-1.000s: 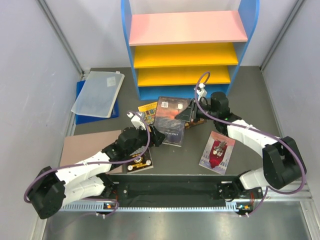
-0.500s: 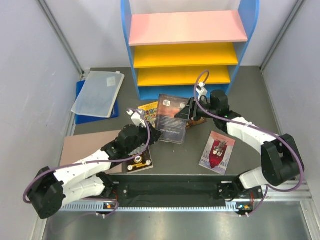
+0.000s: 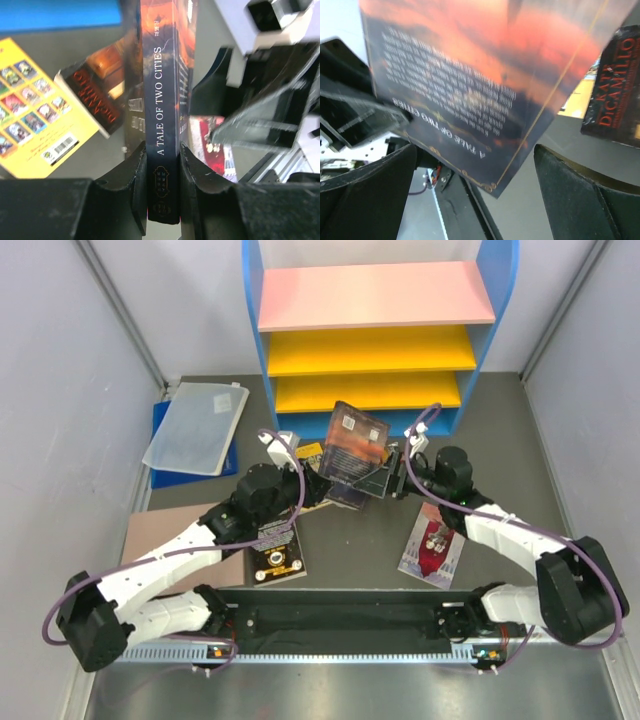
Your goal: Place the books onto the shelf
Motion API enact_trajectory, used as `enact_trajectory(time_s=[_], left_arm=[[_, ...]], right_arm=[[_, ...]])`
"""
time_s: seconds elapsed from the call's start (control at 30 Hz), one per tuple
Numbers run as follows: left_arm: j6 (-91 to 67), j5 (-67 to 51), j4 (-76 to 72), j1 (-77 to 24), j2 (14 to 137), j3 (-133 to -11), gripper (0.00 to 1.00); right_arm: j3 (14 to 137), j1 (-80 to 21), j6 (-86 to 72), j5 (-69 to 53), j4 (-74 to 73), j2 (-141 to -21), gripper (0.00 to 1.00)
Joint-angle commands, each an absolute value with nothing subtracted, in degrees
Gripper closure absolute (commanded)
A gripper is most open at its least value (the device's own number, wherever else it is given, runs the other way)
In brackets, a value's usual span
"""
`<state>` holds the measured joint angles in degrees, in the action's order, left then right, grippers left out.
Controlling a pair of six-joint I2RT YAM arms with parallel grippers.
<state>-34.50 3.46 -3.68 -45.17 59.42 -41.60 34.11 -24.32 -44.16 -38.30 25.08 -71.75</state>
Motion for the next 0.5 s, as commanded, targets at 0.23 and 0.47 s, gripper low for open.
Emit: enact_trajectory(time_s=[0.23,0.47], left_arm=[[-36.0,-1.3,-17.4,-44.7,58.0,-50.7,1.00],[-38.5,-4.8,-18.3,-44.6,56.5,-51.9,1.00]], right_arm=[[25.5,-23.6,-58.3,-43.9,61.9,-73.5,0.00],[23.2,-22.9,-75.9,-44.6,97.9,-91.7,0.01]])
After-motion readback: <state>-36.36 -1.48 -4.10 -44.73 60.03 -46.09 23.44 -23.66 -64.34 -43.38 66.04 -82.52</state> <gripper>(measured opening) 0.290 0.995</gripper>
